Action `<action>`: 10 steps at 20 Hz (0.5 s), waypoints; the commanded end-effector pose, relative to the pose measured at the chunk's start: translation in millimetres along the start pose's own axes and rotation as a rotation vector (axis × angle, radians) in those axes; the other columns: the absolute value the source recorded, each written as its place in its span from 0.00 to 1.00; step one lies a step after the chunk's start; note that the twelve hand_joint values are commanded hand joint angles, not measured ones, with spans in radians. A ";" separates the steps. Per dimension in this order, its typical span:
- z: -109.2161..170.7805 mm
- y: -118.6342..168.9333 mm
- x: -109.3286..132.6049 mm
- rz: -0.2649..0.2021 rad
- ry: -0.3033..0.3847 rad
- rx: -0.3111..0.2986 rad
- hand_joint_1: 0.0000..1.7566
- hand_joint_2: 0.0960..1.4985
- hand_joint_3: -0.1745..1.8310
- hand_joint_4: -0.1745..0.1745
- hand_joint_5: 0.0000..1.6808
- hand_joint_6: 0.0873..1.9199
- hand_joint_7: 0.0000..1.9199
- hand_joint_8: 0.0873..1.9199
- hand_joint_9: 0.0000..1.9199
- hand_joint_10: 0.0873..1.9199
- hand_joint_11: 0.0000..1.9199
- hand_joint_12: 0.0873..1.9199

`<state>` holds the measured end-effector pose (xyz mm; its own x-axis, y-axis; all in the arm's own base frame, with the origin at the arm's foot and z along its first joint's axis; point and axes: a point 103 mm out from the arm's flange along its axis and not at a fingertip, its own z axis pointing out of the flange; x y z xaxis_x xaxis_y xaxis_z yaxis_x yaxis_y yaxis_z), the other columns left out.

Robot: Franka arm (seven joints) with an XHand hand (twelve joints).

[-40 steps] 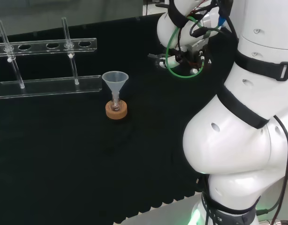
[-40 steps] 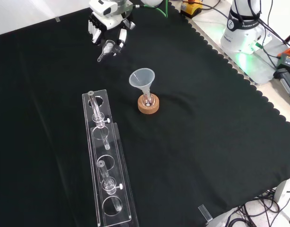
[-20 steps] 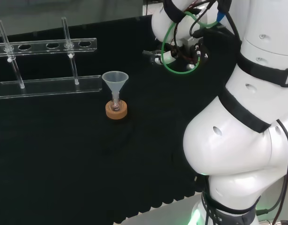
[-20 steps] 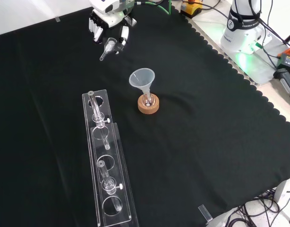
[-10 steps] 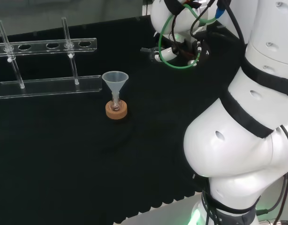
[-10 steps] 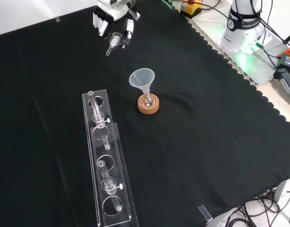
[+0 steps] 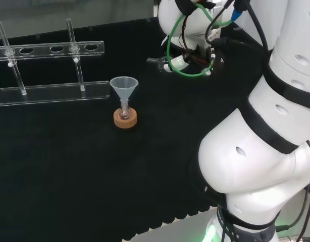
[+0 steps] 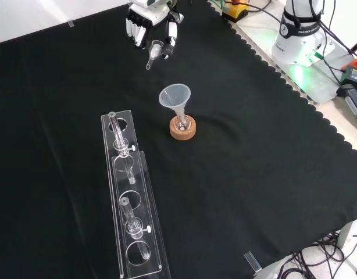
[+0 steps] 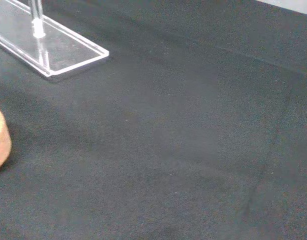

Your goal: Pour all the NaCl from the weighing funnel into the round-bottom flask.

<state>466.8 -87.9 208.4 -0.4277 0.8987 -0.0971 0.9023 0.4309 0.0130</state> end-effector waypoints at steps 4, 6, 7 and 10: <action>0.9 -7.2 31.2 -0.064 0.044 0.040 0.41 0.68 0.31 0.03 0.67 0.98 0.74 0.77 0.83 0.45 0.78 0.38; 1.4 -5.1 34.4 -0.074 0.044 0.044 0.41 0.68 0.31 0.03 0.67 0.98 0.74 0.77 0.83 0.45 0.78 0.38; 1.7 -3.7 36.0 -0.079 0.042 0.047 0.41 0.68 0.31 0.04 0.67 0.98 0.74 0.77 0.83 0.45 0.78 0.38; 3.0 1.3 40.2 -0.094 0.043 0.056 0.41 0.68 0.31 0.05 0.68 0.98 0.74 0.77 0.83 0.45 0.78 0.38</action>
<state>448.6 -57.7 203.3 -0.4970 0.8660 -0.0542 0.8677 0.4956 -0.0385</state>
